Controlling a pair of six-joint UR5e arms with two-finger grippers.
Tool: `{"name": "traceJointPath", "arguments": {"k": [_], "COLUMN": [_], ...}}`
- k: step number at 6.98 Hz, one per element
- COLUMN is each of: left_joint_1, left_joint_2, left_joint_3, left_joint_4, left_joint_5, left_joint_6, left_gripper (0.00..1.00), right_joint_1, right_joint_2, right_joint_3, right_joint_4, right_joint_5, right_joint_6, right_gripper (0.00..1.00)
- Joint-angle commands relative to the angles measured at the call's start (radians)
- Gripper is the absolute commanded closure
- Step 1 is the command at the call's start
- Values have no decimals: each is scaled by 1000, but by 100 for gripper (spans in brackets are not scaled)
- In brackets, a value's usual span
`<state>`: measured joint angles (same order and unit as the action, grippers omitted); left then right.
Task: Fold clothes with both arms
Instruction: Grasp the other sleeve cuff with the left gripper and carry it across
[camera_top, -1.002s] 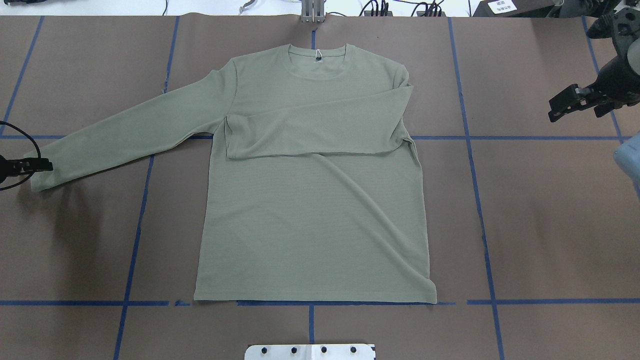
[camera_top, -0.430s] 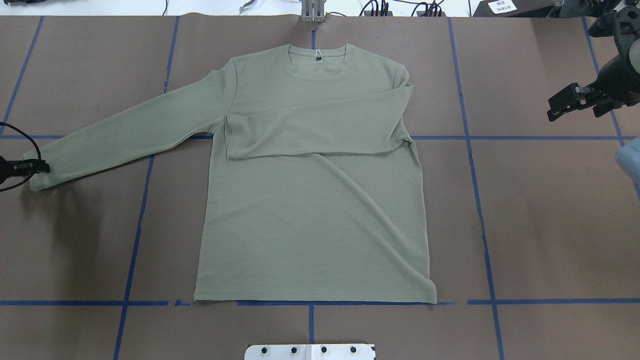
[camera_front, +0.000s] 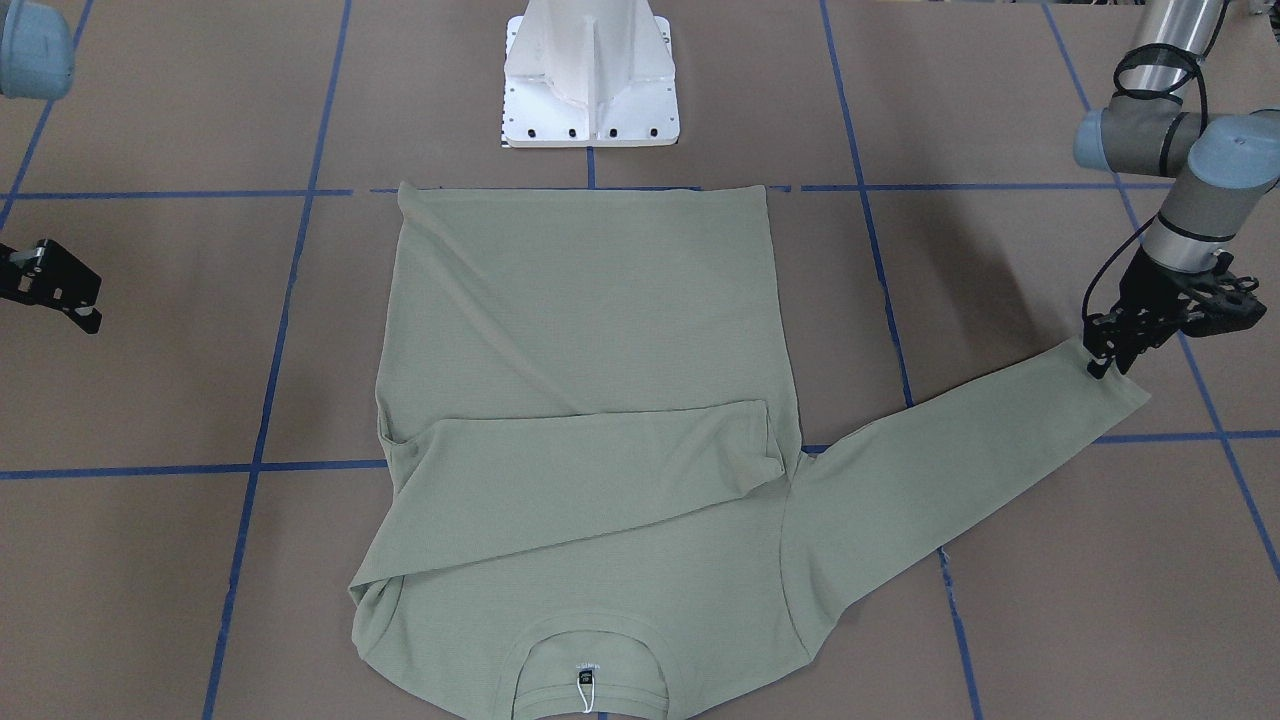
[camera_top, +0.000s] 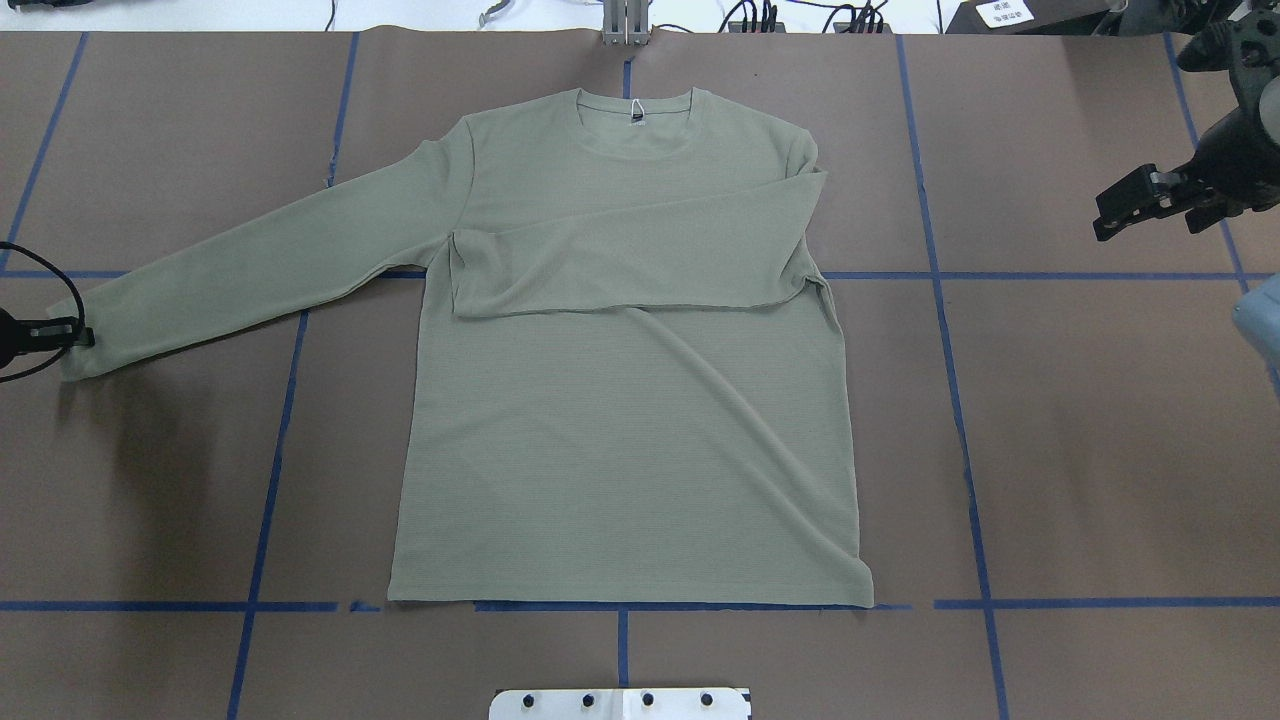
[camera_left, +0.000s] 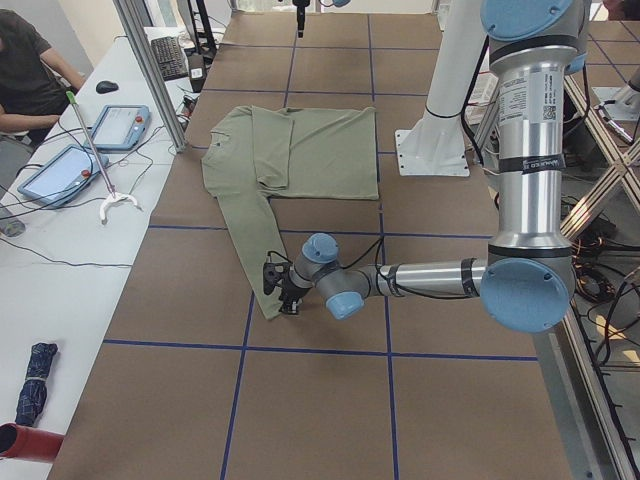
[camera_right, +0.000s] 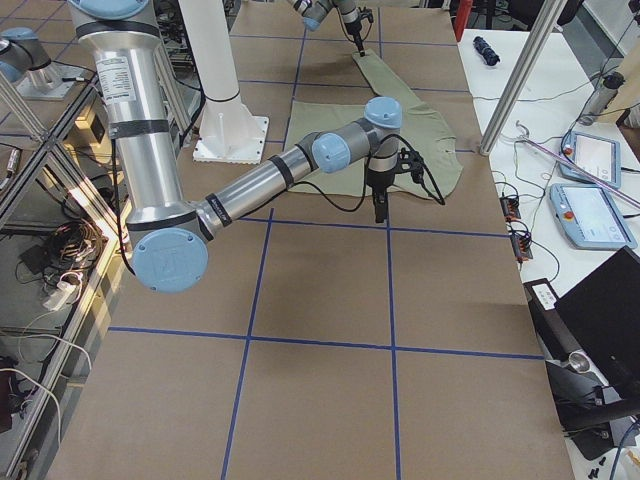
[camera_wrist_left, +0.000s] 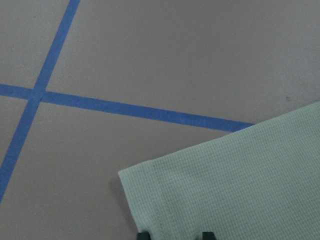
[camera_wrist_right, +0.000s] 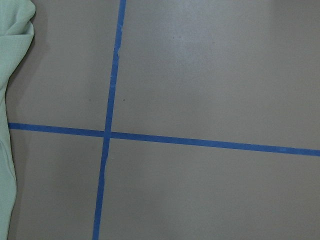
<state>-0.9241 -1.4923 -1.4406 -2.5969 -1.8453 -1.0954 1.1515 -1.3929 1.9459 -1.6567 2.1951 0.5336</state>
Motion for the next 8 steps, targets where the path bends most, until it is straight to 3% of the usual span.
{"name": "traceJointPath", "arguments": {"k": [1, 3, 4, 6, 8], "left_joint_1": [-1, -2, -2, -7, -6], "left_joint_2": [3, 3, -14, -159, -389], "left_joint_3": [-35, -84, -137, -198, -198], "left_joint_4": [9, 27, 100, 286, 502], "left_joint_5": [-8, -76, -100, -112, -115], "left_joint_6": [-3, -4, -4, -4, -80], "left_gripper": [100, 100, 100, 100, 100], "right_joint_1": [-1, 1, 2, 26, 54], "right_joint_2": [-1, -8, -14, -63, -136], "right_joint_3": [-1, -2, -2, 8, 28], "right_joint_4": [0, 0, 0, 3, 8], "right_joint_5": [0, -2, -2, 0, 3], "right_joint_6": [0, -1, -1, -17, -70], "right_gripper": [0, 0, 0, 0, 0]}}
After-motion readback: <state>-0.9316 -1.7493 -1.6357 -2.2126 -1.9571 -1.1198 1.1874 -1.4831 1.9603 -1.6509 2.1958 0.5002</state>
